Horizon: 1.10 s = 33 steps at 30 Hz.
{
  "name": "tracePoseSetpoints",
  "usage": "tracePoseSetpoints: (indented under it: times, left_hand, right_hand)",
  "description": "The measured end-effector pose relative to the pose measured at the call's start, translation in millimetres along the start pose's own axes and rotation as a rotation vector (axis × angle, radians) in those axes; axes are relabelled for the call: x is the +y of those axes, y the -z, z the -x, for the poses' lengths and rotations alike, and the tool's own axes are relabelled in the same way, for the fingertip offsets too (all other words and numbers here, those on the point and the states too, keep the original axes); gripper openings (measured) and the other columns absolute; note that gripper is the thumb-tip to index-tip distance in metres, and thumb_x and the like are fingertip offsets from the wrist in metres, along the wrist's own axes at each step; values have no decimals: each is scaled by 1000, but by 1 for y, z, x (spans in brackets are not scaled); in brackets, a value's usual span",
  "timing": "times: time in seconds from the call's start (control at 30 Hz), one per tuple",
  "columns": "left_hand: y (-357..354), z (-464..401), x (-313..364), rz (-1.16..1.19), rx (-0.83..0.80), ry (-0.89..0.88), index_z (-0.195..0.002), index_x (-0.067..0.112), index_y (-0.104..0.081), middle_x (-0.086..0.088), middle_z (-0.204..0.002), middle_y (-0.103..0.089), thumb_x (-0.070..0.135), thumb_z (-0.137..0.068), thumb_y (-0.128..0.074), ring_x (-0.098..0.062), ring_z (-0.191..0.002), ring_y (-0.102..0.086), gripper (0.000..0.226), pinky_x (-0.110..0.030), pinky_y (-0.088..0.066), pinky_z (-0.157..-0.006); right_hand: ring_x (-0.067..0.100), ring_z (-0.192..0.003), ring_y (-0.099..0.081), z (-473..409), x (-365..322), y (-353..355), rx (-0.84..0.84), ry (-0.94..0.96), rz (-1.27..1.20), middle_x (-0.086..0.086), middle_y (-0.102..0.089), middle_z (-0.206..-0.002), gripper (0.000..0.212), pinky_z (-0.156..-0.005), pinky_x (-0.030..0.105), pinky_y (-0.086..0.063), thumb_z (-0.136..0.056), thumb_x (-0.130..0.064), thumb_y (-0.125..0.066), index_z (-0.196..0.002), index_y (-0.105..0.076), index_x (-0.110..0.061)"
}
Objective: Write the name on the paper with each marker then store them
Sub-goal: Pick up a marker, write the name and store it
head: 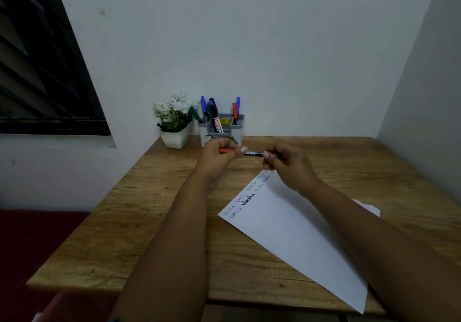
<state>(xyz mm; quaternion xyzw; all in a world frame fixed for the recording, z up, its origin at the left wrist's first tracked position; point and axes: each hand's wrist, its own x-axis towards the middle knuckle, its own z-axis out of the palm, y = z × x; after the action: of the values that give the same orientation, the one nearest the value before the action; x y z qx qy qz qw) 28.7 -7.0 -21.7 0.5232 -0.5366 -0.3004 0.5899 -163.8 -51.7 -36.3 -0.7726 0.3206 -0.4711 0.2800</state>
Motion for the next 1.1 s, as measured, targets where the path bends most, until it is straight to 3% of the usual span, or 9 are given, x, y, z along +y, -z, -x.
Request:
tracePoseSetpoints:
  times: [0.1, 0.23, 0.4, 0.5, 0.6, 0.77, 0.9, 1.0, 1.1]
  left_hand:
    - [7, 0, 1, -118, -57, -30, -80, 13, -67, 9, -71, -62, 26, -78, -78, 9, -60, -56, 18, -6, -43, -57]
    - [10, 2, -1, -282, -184, -51, -81, 17, -62, 10, -69, -55, 25, -81, -75, 8, -55, -49, 15, -11, -39, -55]
    - [19, -2, 0, -63, -48, -55, -95, 17, -52, 3, -86, -62, 9, -83, -71, 5, -72, -61, 24, -11, -47, -60]
    - [17, -7, -1, 116, 133, -72, -108, 16, -48, -3, -85, -68, 5, -85, -68, -16, -85, -67, 32, -29, -55, -76]
    - [15, -12, -14, 57, 365, -68, -113, 18, -49, -2, -86, -67, 14, -91, -62, -7, -78, -65, 26, -21, -49, -67]
    - [14, -20, -29, -67, 580, -97, -124, 11, -48, 2, -102, -59, 16, -93, -58, -1, -78, -57, 34, -2, -41, -58]
    - [3, -27, -38, -96, 552, -123, -127, 11, -43, -2, -106, -53, 15, -93, -58, 8, -74, -55, 37, -4, -41, -61]
    - [0, -32, -46, -101, 518, -90, -125, 15, -42, -2, -107, -53, 17, -92, -59, -3, -76, -56, 36, -12, -42, -63]
    - [1, -36, -50, -101, 530, -79, -122, 16, -43, -4, -108, -56, 16, -91, -60, -15, -85, -59, 36, -9, -41, -64]
  right_hand:
    - [12, -67, -61, 0, -1, 3, -78, 105, 235, -1, -67, -73, 11, -64, 22, -44, -96, -20, -60, -91, -66, -12]
    - [15, -77, -50, -9, -15, -8, -297, 309, 619, 3, -64, -87, 17, -65, 29, -35, -97, -26, -57, -94, -64, -11]
    - [20, -87, -60, -39, -38, -31, -397, 262, 738, 6, -65, -101, 20, -70, 31, -46, -99, -24, -52, -117, -56, -16]
    - [17, -73, -59, -54, -38, -44, -422, 192, 681, 12, -69, -102, 69, -56, 25, -43, -93, -11, -61, -150, -24, -25]
    - [14, -70, -58, -68, -31, -51, -412, 109, 561, 15, -68, -106, 101, -52, 17, -40, -88, -5, -65, -153, 4, -38]
    - [23, -78, -67, -112, -23, -42, -111, 5, 273, 19, -67, -106, 65, -69, 32, -59, -92, -10, -63, -144, -26, -24]
    - [28, -76, -67, -153, -13, -43, 250, 35, 214, 17, -64, -93, 51, -67, 39, -56, -99, -9, -49, -143, -26, -20]
    - [16, -64, -59, -173, -3, -57, 266, 107, 244, 9, -59, -85, 54, -56, 25, -45, -98, -10, -50, -145, -25, -22]
    - [26, -68, -61, -187, 13, -72, 130, 56, 340, 12, -59, -85, 56, -60, 36, -50, -98, -10, -51, -145, -23, -21]
